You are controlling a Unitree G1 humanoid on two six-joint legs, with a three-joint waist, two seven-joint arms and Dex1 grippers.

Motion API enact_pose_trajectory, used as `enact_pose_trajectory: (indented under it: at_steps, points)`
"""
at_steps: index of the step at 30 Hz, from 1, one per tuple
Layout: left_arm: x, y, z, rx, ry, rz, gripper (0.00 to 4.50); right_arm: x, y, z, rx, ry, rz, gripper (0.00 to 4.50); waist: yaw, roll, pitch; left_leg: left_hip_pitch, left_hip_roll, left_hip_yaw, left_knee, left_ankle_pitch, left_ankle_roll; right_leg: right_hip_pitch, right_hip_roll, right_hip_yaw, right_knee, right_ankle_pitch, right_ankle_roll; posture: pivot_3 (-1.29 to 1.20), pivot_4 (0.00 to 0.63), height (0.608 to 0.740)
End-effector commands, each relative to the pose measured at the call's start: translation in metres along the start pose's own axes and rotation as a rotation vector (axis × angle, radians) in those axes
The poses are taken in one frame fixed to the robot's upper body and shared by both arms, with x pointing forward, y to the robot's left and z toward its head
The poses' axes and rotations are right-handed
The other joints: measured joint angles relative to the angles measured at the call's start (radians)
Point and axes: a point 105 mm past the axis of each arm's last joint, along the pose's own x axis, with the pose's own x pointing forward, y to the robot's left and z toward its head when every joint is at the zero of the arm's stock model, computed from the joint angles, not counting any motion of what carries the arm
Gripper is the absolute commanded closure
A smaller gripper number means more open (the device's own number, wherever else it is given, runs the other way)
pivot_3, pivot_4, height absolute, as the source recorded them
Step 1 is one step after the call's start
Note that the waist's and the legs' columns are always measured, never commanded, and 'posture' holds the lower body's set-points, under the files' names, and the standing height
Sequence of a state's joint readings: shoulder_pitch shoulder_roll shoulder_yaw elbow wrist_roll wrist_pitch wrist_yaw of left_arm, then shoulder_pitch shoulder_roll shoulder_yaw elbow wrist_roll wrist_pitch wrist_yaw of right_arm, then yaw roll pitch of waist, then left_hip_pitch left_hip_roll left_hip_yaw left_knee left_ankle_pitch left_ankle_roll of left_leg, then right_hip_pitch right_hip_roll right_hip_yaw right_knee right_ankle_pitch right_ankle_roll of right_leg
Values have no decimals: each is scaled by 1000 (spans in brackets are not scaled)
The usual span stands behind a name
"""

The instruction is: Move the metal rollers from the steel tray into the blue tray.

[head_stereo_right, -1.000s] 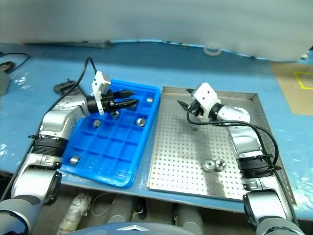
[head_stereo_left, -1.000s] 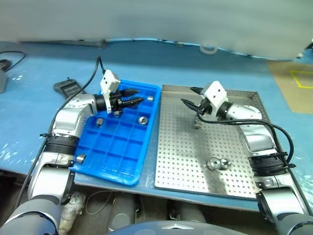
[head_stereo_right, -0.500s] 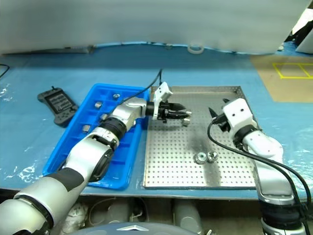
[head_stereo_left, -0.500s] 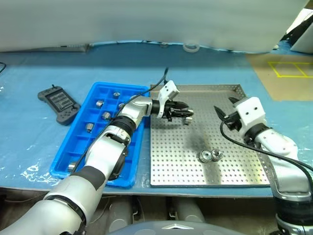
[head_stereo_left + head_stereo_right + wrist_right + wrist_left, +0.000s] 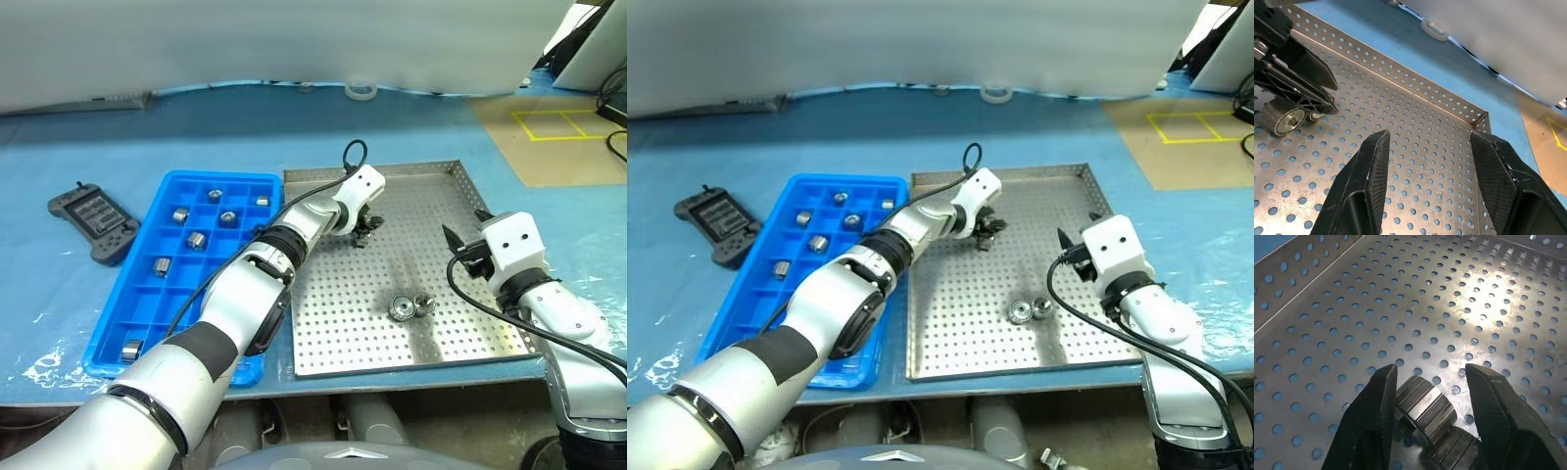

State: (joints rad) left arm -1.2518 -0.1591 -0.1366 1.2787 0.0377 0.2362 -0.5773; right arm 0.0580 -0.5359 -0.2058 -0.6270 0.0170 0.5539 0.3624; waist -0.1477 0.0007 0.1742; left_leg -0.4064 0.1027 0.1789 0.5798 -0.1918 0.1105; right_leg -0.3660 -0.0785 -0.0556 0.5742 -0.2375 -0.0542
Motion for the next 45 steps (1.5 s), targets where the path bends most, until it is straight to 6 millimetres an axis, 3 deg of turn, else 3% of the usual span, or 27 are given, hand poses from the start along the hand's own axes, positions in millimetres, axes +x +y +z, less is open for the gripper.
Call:
enact_pose_trajectory:
  at_steps: [1, 5, 12, 19, 23, 25, 36, 40, 45]
  points:
    - [8, -21, 8, -27, 15, -59, 2202, -1, 1, 10, -25, -41, -16, 1787, -7, 0, 0, 0, 0, 0, 0, 0, 0, 0, 0, 0, 0, 0, 0, -579, 150, 740]
    - [9, -19, -10, -72, 92, -28, 2202, 1, 5, 10, -25, -40, -2, 1787, -17, 1, -1, 1, 0, 0, 0, 0, 0, 1, 0, -1, -1, 0, 0, -574, 150, 740]
    - [2, -3, -22, -99, 121, 28, 2202, 3, 10, 8, -22, -35, 11, 1787, -43, 1, -1, 1, -1, -1, 0, 0, 0, 2, 0, -1, -2, 0, 0, -566, 150, 740]
    - [-4, 17, 0, -213, -54, 115, 2202, 6, 12, 9, -26, -44, 18, 1787, -61, 1, -1, -1, -1, -1, 0, -1, 1, 2, -1, -1, -3, 0, 0, -560, 150, 740]
    - [-8, 16, 15, -285, -159, 40, 3082, 7, 13, 10, -29, -57, 20, 1787, -61, 2, -1, -3, -1, -1, 0, -1, 1, 0, -1, -2, -3, 0, 0, -556, 150, 740]
    - [-10, 23, 12, -251, -141, 98, 3698, 8, 13, 10, -30, -59, 23, 1787, -61, 2, -1, -5, -1, -2, 0, -1, 2, -2, -1, -2, -3, 0, 0, -551, 150, 740]
    - [-18, 39, 1, -330, -153, 135, 3755, 14, 15, 13, -42, -73, 47, 1787, -60, 2, -1, -5, -2, -2, 0, -1, 2, -2, -2, -3, -3, 0, 0, -522, 150, 740]
    - [-26, 45, 26, -360, -285, 114, 3755, 17, 16, 15, -44, -82, 57, 1787, -60, 2, 0, -5, -1, -2, 0, -1, 2, -3, -2, -3, -3, 0, 0, -509, 150, 740]
    - [-51, 56, 79, -574, -580, 8, 3755, 24, 26, 46, -58, -195, 131, 1787, -58, 3, 0, -6, -2, -2, 0, -1, 2, -3, -2, -3, -3, 0, 0, -495, 150, 740]
